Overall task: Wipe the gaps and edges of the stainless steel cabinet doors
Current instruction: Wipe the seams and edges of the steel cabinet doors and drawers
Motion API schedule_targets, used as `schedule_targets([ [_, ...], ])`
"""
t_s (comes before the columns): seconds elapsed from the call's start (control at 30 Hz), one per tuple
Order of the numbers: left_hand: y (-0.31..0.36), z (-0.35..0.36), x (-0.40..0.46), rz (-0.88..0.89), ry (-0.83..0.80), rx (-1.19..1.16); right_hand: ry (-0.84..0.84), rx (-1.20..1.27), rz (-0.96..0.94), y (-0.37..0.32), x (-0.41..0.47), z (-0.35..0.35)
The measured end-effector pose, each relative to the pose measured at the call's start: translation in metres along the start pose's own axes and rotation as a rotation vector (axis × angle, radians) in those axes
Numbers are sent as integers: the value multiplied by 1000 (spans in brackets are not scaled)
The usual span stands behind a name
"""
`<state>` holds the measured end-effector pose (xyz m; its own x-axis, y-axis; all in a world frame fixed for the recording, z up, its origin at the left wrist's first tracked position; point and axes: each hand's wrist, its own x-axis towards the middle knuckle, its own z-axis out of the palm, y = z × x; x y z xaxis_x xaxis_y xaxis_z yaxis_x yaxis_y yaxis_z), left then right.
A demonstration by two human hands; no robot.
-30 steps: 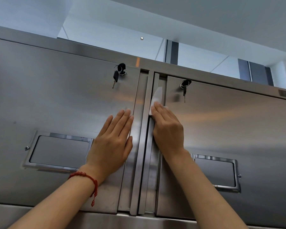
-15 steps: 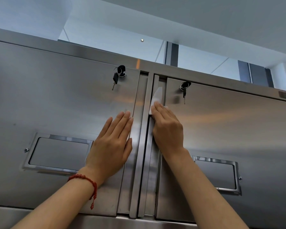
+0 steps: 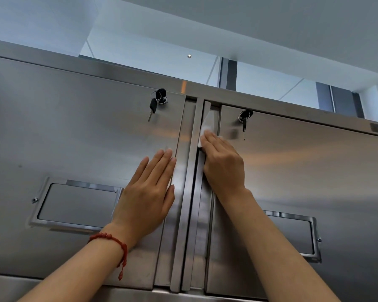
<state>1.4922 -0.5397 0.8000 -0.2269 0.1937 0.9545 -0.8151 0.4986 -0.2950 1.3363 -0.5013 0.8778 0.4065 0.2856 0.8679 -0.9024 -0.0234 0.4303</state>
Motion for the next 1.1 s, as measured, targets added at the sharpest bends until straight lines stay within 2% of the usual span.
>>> schedule_targets([
  [1.1, -1, 1, -1, -3, -1, 2, 15, -15, -9, 4, 10, 4],
])
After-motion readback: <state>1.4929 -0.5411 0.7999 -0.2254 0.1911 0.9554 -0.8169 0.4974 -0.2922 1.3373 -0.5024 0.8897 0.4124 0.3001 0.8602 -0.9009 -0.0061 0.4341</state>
